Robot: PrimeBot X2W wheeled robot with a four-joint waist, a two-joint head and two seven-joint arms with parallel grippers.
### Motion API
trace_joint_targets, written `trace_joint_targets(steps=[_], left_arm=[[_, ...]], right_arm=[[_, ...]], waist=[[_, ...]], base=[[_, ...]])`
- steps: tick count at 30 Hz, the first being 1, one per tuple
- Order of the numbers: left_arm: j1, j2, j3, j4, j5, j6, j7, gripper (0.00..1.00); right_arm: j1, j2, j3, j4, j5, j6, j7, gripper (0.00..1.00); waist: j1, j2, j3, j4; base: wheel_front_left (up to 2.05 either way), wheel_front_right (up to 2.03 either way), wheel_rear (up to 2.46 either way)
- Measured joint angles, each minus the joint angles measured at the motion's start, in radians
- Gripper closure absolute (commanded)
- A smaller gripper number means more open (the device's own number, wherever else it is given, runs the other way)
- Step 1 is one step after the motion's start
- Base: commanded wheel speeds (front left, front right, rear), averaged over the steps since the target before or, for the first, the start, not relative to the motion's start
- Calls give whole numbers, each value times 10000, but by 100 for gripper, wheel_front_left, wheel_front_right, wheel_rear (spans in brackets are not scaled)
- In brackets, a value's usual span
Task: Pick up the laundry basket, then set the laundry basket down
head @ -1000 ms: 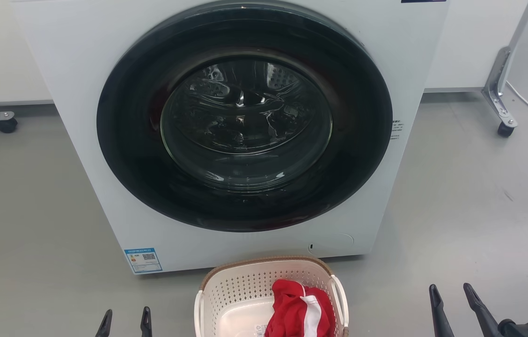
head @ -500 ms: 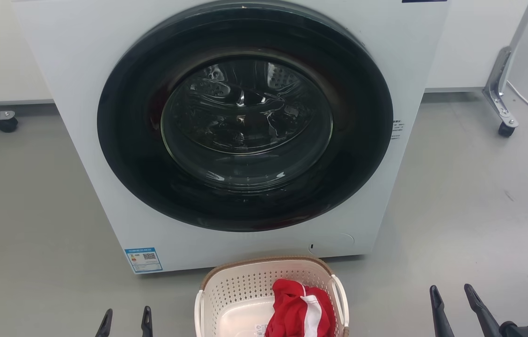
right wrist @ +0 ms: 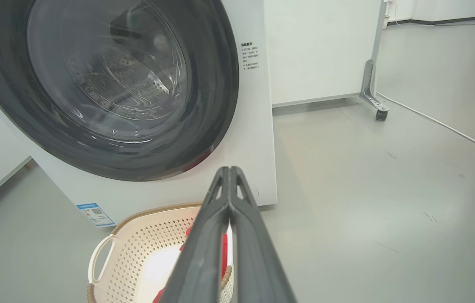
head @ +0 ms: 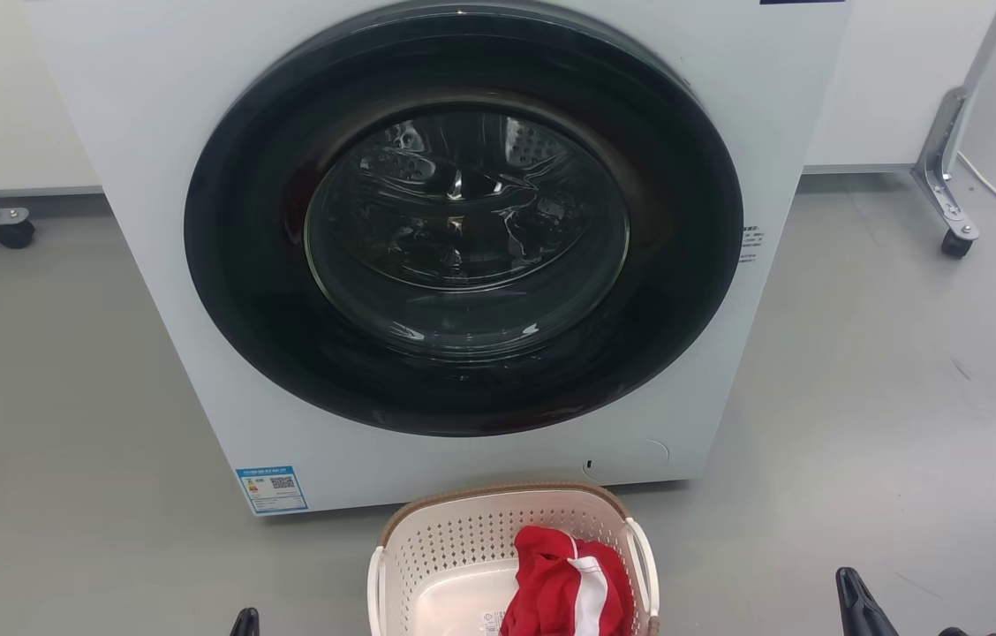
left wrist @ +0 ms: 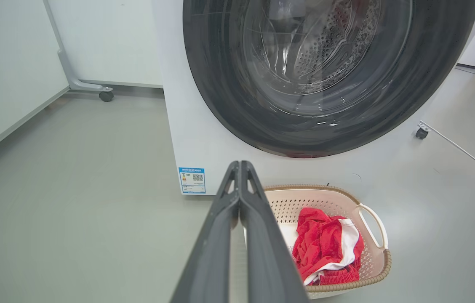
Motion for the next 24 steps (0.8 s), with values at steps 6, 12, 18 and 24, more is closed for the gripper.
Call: trace_joint_targets(steps=[6, 12, 18, 24], left_arm=[[-13, -44, 165, 90, -696, -134, 176, 100], [-109, -107, 349, 199, -1682, -309, 364, 100], [-214, -155, 514, 276, -2485, -451, 554, 100], [-363, -211, 683, 351, -3248, -571, 721, 100]], right_arm=[[-27, 96, -274, 65, 700, 157, 251, 100], [-57, 230, -550, 144, 1429, 263, 479, 100], [-121, 359, -823, 209, 2167, 422, 709, 100], [-270, 479, -1097, 276, 2917, 527, 968, 100]], waist=[[0, 1, 14, 32], [0, 0, 25, 61], [0, 1, 37, 89], [0, 0, 48, 117]], base=[[0, 0, 0], [0, 0, 0], [0, 0, 0], [0, 0, 0]])
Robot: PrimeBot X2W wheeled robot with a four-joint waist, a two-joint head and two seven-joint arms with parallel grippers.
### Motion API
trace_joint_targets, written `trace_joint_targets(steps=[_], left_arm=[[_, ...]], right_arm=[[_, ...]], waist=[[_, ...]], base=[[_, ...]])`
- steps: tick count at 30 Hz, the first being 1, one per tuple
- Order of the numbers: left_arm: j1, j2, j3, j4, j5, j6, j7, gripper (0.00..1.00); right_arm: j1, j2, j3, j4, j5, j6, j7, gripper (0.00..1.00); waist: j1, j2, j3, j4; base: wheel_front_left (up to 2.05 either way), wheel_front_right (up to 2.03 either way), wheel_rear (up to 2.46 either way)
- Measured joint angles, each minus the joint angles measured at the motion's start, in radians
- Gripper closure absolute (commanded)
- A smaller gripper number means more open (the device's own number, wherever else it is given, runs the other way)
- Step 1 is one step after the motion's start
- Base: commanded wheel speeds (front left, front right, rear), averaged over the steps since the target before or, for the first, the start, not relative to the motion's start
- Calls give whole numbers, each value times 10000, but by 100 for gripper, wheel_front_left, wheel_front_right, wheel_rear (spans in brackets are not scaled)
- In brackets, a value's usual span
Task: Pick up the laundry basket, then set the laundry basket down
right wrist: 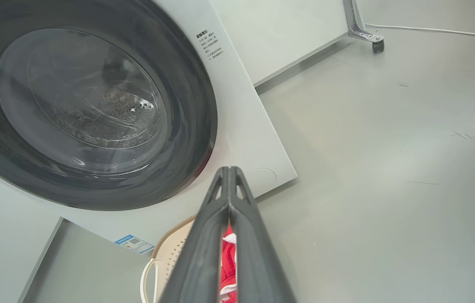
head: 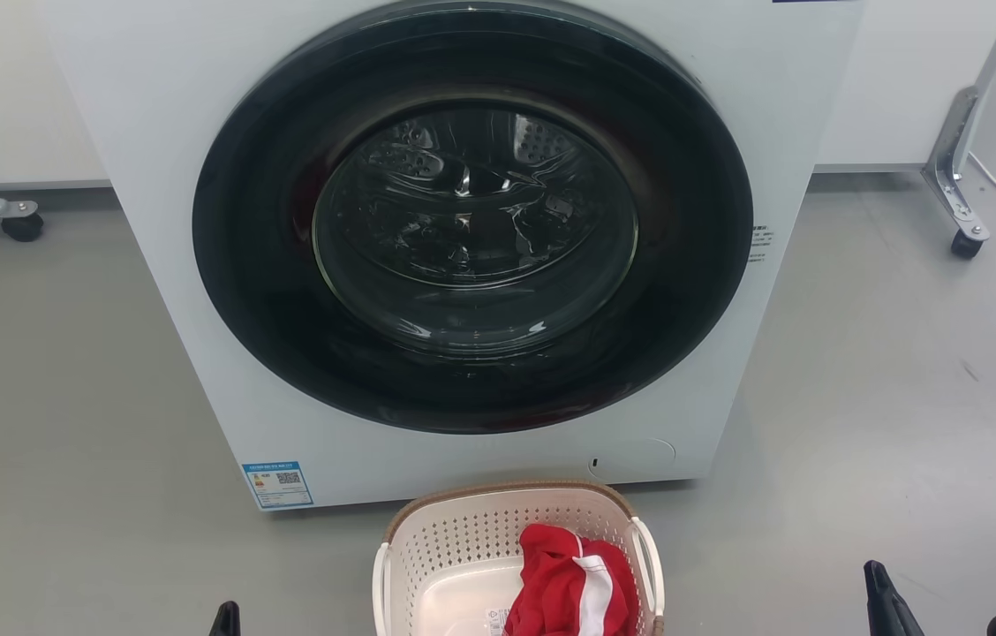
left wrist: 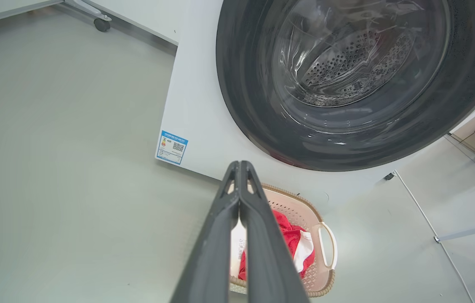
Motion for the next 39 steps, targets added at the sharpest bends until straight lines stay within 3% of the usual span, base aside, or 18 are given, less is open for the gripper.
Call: trace_joint_targets(steps=[39], left_arm=[[-895, -303, 1049, 546, -5210, -976, 1135, 100]], right_arm=[[-624, 802, -1747, 522, 4681, 945, 1406, 100]], waist=[[0, 1, 75, 175]], base=[[0, 0, 0]])
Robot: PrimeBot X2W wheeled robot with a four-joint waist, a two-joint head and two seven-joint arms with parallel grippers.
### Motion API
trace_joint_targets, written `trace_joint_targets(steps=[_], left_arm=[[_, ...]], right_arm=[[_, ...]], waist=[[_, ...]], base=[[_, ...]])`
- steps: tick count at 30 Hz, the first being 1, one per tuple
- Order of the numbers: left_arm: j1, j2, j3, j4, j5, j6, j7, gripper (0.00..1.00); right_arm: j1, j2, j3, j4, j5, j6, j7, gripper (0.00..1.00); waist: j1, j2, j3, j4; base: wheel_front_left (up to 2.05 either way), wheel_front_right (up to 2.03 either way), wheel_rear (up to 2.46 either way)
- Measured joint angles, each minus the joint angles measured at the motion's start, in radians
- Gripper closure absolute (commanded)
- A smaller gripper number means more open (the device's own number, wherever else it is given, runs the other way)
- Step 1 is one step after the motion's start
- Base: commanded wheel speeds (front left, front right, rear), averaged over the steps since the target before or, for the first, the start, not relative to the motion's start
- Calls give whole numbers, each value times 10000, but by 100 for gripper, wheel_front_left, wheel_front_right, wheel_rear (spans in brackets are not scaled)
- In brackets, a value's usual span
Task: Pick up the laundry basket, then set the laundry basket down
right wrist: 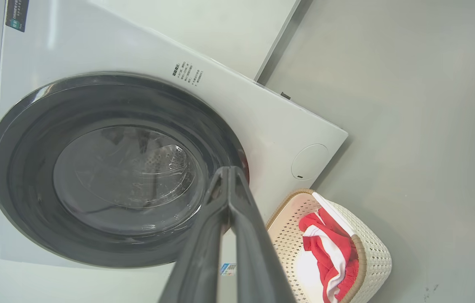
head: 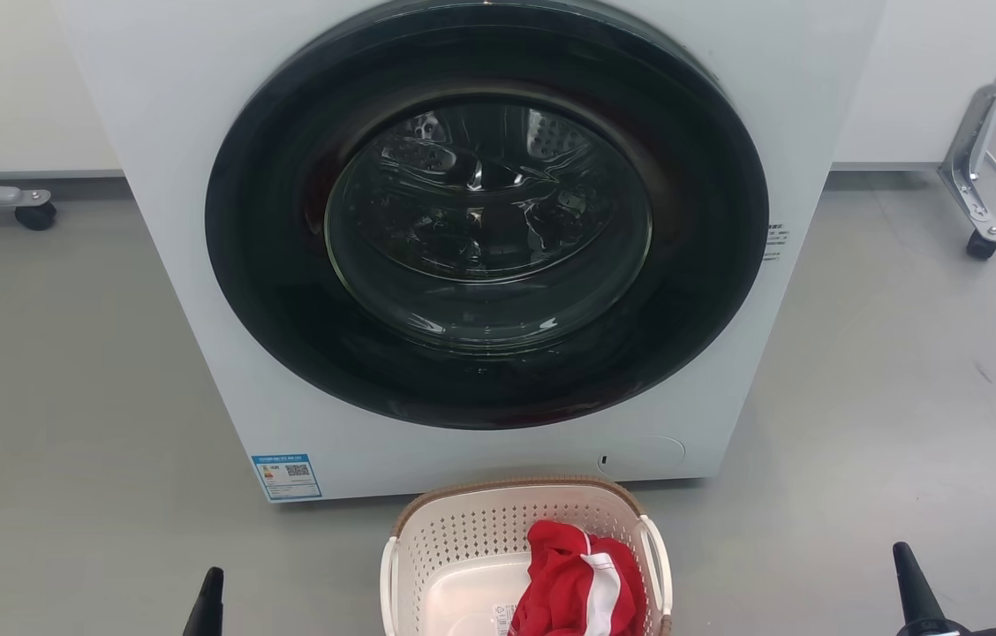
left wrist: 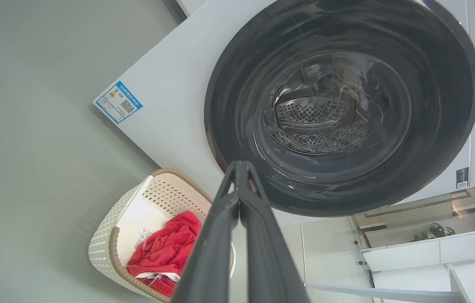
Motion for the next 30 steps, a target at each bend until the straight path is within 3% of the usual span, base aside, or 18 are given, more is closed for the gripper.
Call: trace_joint_targets(steps=[30], left_arm=[[-665, -230, 838, 420, -3950, -782, 798, 100]], right_arm=[[-427, 610, -1329, 360, 3561, 688, 1055, 100]], waist=[[0, 0, 58, 135]], base=[[0, 0, 0]])
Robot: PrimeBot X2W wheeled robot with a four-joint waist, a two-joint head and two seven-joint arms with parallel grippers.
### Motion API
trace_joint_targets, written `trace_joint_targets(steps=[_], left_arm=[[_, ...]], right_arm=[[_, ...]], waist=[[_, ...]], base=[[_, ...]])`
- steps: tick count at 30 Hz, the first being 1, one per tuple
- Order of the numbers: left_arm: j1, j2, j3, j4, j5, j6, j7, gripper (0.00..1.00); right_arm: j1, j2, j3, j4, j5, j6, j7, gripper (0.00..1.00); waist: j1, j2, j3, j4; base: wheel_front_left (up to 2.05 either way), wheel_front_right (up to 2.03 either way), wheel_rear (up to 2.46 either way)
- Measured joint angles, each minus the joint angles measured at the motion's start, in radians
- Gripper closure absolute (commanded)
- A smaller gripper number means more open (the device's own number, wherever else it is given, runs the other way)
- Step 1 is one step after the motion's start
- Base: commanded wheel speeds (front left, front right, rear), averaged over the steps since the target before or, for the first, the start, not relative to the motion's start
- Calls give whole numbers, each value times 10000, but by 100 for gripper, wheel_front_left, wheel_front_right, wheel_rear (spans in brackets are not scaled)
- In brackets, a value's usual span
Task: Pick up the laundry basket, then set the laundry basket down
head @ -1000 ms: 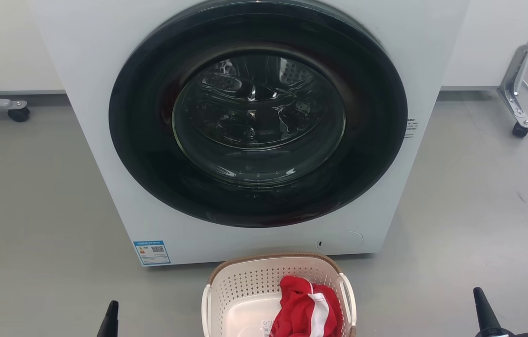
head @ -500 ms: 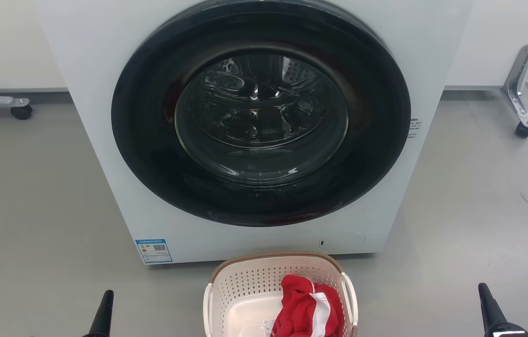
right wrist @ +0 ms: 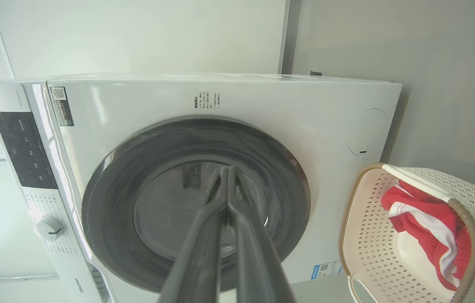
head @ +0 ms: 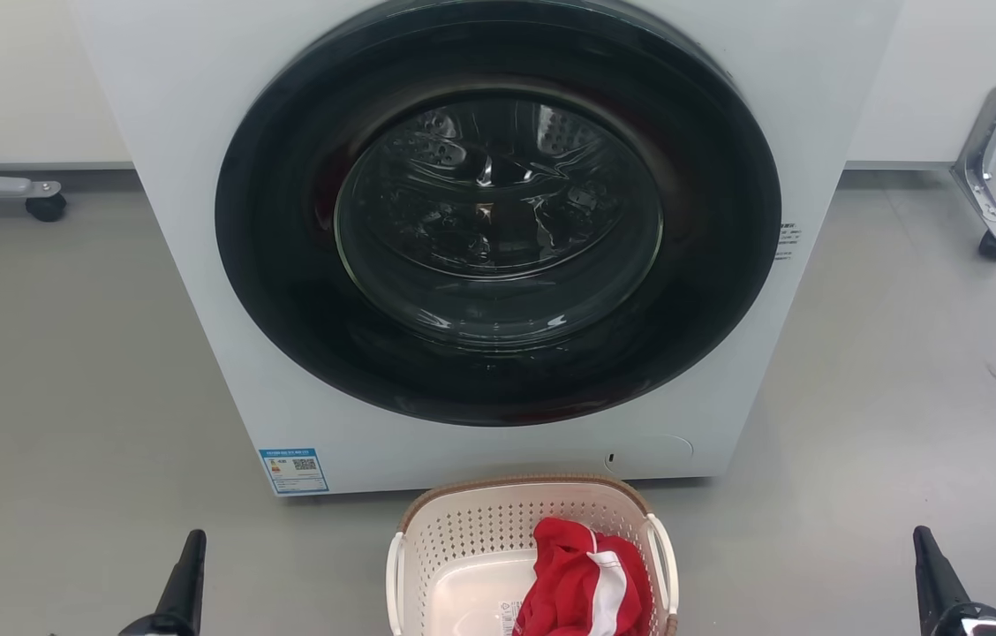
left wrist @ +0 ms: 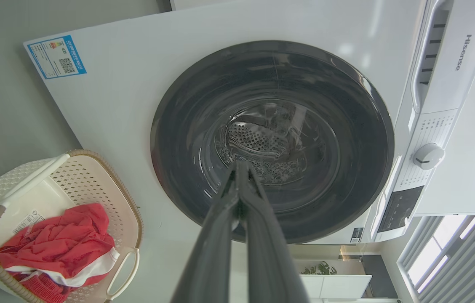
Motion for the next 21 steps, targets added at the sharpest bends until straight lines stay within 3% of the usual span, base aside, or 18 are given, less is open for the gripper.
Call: trace_joint_targets(steps=[21], left_arm=[[-130, -42, 59, 40, -395, -82, 77, 100]], right_arm=[[-158, 58, -105, 33, 288, 65, 81, 100]], waist=[[0, 0, 4, 9]], base=[[0, 0, 0]])
